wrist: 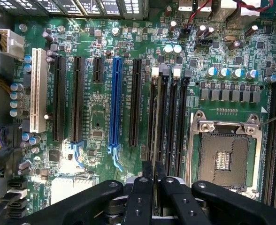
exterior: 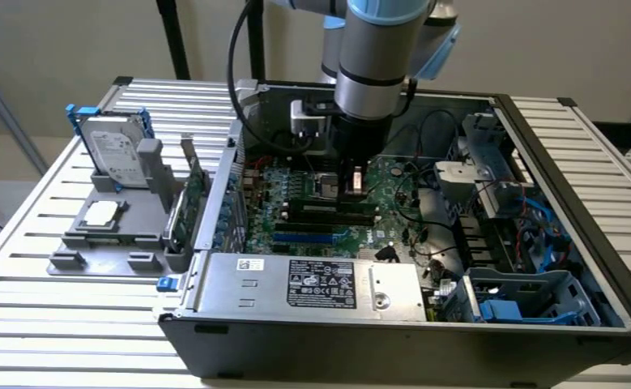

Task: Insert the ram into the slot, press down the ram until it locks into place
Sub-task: 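Insert the ram into the slot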

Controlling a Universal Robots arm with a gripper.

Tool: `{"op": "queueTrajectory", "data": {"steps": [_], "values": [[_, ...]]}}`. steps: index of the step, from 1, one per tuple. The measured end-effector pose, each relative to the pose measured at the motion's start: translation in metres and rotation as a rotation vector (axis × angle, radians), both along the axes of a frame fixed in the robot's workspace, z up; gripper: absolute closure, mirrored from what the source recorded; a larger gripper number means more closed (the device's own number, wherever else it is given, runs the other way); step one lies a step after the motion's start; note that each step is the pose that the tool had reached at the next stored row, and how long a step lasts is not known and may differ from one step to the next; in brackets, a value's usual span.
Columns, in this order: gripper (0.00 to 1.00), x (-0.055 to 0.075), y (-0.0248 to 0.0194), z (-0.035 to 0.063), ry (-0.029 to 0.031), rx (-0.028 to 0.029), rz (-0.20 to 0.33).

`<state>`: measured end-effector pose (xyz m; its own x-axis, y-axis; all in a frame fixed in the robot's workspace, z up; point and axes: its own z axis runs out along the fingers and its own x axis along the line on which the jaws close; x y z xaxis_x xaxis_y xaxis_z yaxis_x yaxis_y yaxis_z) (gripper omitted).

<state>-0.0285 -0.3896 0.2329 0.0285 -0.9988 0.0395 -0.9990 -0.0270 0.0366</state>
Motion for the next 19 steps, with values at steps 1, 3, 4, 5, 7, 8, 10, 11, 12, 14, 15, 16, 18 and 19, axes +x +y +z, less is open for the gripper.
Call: {"op": "queueTrajectory", "data": {"steps": [1, 3, 4, 5, 7, 8, 10, 11, 12, 14, 15, 16, 18, 19], "values": [[0.87, -0.0002, -0.0001, -0.0005, 0.0, 0.0, -0.001], [0.87, -0.0004, -0.0002, -0.0012, -0.0003, -0.0002, -0.002], [0.87, -0.0004, -0.0002, -0.0014, -0.0003, -0.0004, -0.002], [0.87, -0.0004, -0.0002, -0.0015, -0.0004, -0.0006, -0.003], [0.87, -0.0005, -0.0002, -0.0018, -0.0009, -0.0009, -0.004], [0.87, -0.0005, -0.0002, -0.0019, -0.0013, -0.001, -0.004], [0.87, -0.0005, -0.0003, -0.0022, -0.0022, -0.0012, -0.004], [0.87, -0.0005, -0.0005, -0.0025, -0.0026, -0.0015, -0.004], [0.87, -0.0006, -0.0007, -0.0028, -0.0028, -0.0017, -0.004], [0.87, -0.0007, -0.001, -0.0029, -0.0031, -0.0022, -0.004], [0.87, -0.0007, -0.0011, -0.0029, -0.0034, -0.0025, -0.004], [0.87, -0.0008, -0.0012, -0.003, -0.0038, -0.0027, -0.004], [0.87, -0.0013, -0.0012, -0.0033, -0.0055, -0.0031, -0.004], [0.87, -0.0015, -0.0012, -0.0035, -0.0066, -0.0033, -0.004]]}}
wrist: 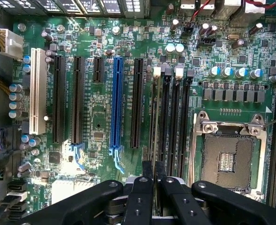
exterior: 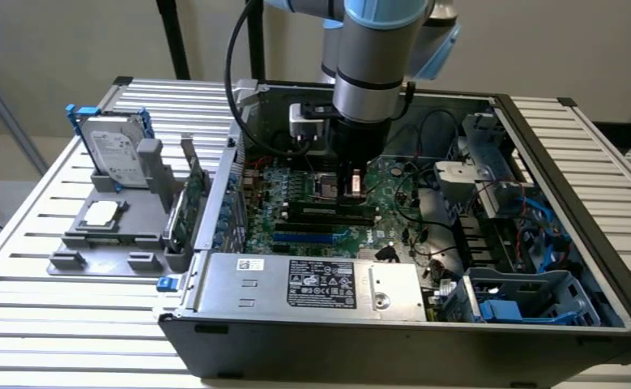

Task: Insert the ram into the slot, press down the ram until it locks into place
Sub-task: 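Insert the ram into the slot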

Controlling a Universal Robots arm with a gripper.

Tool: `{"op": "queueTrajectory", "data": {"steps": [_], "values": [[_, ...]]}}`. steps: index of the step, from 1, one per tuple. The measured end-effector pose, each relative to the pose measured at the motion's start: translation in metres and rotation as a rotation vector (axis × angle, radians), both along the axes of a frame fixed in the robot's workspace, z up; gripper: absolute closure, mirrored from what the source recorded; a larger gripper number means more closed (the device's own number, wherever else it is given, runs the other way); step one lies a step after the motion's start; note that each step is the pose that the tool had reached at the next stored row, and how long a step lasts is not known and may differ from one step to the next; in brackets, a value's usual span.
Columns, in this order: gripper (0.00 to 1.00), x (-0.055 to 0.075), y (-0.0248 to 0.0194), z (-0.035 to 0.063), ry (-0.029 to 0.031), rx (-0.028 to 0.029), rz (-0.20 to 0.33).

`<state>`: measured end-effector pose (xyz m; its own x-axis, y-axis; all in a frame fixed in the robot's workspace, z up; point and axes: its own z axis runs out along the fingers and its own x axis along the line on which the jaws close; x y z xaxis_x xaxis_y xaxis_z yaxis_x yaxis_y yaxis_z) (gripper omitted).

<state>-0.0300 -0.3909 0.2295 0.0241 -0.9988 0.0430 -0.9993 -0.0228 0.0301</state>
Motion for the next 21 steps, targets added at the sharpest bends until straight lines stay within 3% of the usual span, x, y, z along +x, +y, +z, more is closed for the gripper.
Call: {"op": "queueTrajectory", "data": {"steps": [6, 21], "values": [[0.87, -0.0011, 0.0, -0.001, -0.0059, -0.0002, 0.0], [0.87, -0.0034, 0.0003, -0.0043, -0.0085, -0.0002, 0.0]]}}
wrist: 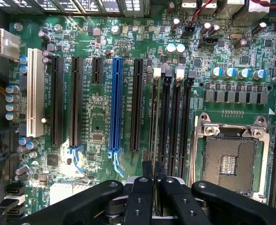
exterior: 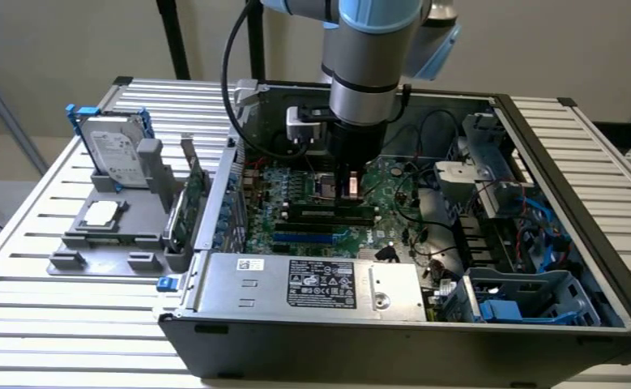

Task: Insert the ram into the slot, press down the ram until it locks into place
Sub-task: 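Insert the ram into the slot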

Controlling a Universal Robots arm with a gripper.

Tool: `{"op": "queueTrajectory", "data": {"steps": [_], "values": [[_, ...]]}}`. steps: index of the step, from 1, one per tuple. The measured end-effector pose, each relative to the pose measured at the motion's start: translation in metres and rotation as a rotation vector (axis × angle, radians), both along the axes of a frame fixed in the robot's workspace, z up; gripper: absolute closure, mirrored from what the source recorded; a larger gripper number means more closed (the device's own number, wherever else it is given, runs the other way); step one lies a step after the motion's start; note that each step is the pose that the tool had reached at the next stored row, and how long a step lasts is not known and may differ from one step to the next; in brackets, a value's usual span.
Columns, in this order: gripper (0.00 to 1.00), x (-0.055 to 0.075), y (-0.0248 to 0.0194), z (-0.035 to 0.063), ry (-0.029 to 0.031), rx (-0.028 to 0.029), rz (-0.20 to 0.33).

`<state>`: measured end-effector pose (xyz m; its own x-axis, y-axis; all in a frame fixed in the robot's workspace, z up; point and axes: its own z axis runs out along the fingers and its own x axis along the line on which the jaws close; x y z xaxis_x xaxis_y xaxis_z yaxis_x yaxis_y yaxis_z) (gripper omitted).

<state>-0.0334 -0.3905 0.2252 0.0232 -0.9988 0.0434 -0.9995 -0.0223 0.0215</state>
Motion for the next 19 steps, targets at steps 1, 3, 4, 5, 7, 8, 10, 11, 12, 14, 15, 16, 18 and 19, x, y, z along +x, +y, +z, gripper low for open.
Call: {"op": "queueTrajectory", "data": {"steps": [1, 3, 4, 5, 7, 8, 10, 11, 12, 14, 15, 16, 18, 19], "values": [[0.87, 0.0, 0.0002, -0.0001, 0.0, 0.0, 0.0], [0.87, 0.0, 0.001, -0.0002, -0.0002, 0.0003, 0.0], [0.87, 0.0, 0.0012, -0.0002, -0.0001, 0.0001, 0.0], [0.87, 0.0, 0.0012, -0.0003, -0.0001, -0.0001, 0.0], [0.87, 0.0, 0.0013, -0.0012, -0.0001, -0.0002, 0.0], [0.87, 0.0, 0.0013, -0.0018, -0.0001, -0.0005, 0.0], [0.87, 0.0, 0.0013, -0.0031, -0.0002, -0.0005, 0.0], [0.87, 0.0, 0.0013, -0.0032, 0.0001, -0.0008, 0.0], [0.85, 0.0, 0.0013, -0.0032, 0.0001, -0.0008, 0.0], [0.78, 0.0, 0.0013, -0.0024, 0.0004, -0.0008, 0.0], [0.78, 0.0, 0.0013, -0.0002, 0.0019, -0.0008, 0.0], [0.78, 0.0, 0.0013, 0.0022, 0.0041, -0.0007, 0.0], [0.78, 0.0, 0.0013, 0.0066, 0.0085, -0.0007, 0.0], [0.78, 0.0, 0.0013, 0.0088, 0.0109, -0.0008, 0.0]]}}
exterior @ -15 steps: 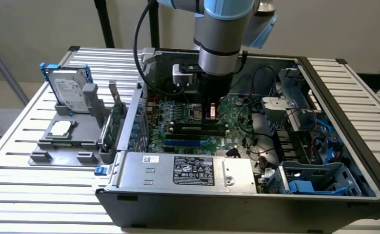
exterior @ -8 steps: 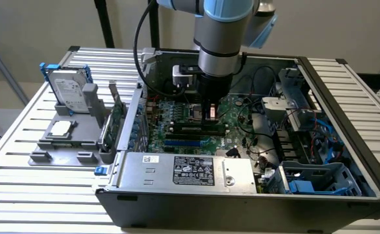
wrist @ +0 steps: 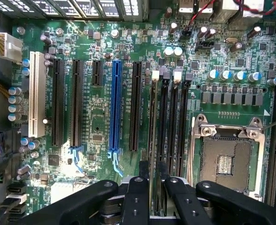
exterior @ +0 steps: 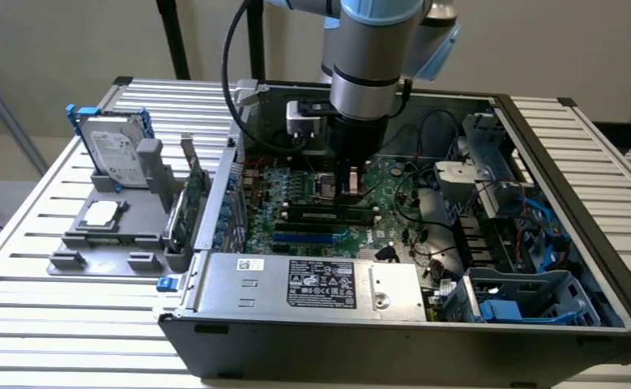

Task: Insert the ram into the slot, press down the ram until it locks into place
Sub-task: 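Insert the ram into the slot, then press down the ram until it locks into place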

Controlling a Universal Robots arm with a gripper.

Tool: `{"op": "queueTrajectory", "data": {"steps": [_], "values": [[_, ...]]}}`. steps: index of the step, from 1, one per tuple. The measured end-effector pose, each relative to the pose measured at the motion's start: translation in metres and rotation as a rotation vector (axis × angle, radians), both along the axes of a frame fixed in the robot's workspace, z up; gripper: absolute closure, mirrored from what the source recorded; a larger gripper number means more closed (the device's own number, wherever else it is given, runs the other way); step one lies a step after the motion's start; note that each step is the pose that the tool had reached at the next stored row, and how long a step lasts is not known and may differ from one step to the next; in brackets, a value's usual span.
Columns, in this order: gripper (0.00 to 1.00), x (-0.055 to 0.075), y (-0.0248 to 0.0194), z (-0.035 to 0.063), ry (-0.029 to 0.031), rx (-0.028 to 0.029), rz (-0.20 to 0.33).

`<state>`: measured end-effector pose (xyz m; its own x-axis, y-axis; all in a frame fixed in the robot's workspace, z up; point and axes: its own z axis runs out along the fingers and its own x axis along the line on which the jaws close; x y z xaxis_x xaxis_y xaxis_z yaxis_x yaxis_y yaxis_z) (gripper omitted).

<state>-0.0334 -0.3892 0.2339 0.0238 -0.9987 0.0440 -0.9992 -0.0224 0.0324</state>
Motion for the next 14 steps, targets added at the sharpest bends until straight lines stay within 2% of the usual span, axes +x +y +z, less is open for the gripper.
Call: {"op": "queueTrajectory", "data": {"steps": [4, 6, 14], "values": [[0.81, -0.0004, 0.0, 0.0091, 0.0064, 0.0, 0.0], [0.89, -0.0014, 0.0, 0.0104, 0.007, 0.0001, 0.0], [0.89, -0.0038, 0.0, 0.0104, 0.0066, 0.0, 0.0]]}}
